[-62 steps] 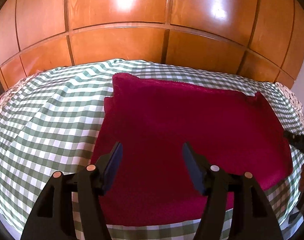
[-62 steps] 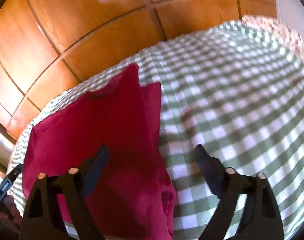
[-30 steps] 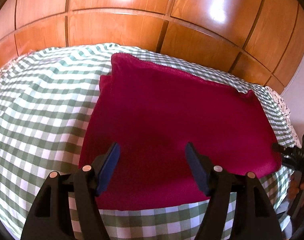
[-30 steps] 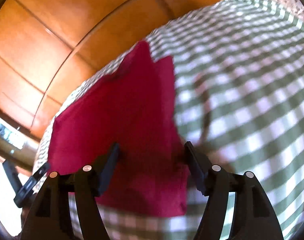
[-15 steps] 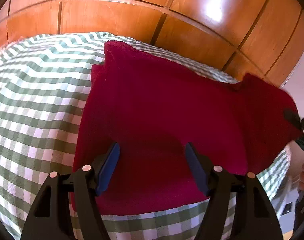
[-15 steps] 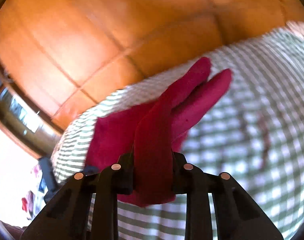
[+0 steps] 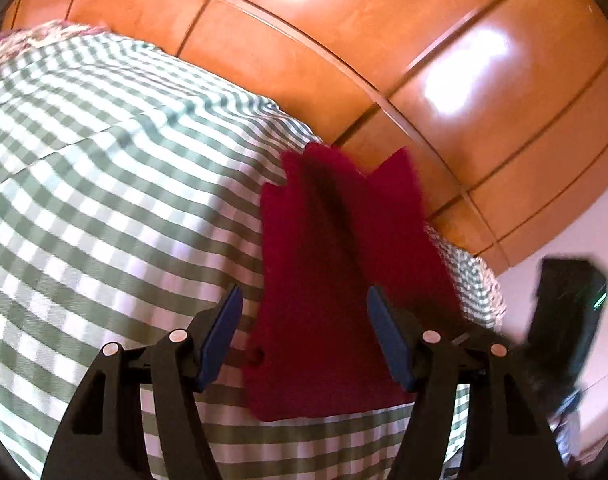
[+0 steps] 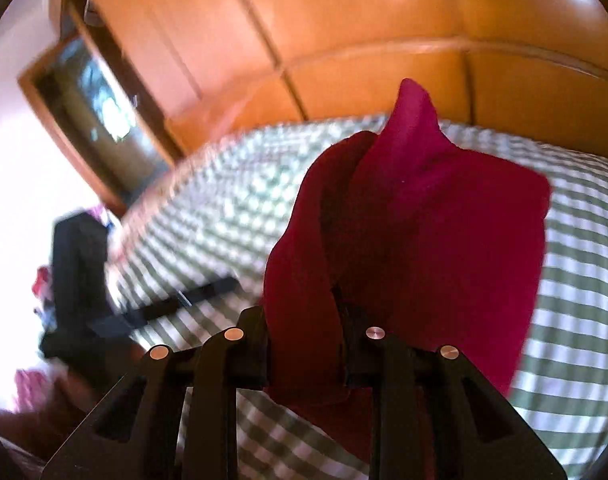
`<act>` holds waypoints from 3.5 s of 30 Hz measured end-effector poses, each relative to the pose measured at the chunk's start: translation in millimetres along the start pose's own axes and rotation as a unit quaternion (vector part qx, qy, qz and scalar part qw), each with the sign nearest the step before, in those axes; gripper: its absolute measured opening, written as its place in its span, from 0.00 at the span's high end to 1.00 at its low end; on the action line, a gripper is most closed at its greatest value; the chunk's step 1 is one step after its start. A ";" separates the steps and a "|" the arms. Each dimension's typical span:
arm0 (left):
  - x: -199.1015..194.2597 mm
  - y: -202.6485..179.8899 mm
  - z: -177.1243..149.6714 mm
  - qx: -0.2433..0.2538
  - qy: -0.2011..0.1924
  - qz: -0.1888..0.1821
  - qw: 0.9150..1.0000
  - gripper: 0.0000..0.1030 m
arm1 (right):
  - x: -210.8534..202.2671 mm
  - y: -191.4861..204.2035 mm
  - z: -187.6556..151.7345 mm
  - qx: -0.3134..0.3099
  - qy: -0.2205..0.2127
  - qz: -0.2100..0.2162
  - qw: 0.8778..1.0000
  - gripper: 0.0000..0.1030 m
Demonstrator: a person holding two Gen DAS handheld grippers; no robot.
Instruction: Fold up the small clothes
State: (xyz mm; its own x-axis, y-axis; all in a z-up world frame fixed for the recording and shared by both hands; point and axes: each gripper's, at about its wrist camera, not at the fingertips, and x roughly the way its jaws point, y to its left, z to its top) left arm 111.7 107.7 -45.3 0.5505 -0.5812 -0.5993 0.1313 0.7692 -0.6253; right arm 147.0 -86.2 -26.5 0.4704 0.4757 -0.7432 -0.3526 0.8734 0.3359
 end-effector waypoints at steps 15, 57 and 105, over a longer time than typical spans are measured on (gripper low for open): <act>45.5 -14.0 33.2 -0.045 0.092 -0.083 0.991 0.23 | -77.4 -22.6 -65.6 0.027 -0.042 0.056 0.997 0.45; 53.8 -35.6 8.7 0.123 0.003 0.213 0.969 0.47 | -9.2 -81.6 50.2 0.078 -0.041 -0.089 0.992 0.45; 45.1 24.3 -8.5 0.015 0.034 0.040 0.998 0.61 | 16.2 -106.0 -9.8 0.172 0.008 0.076 0.982 0.44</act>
State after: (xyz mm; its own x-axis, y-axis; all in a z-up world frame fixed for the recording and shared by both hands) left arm 132.7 97.9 -91.8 0.5026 -0.5333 -0.6805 0.1141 0.8211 -0.5592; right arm 184.1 -172.2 -79.8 0.4199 0.6039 -0.6775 -0.1221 0.7773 0.6171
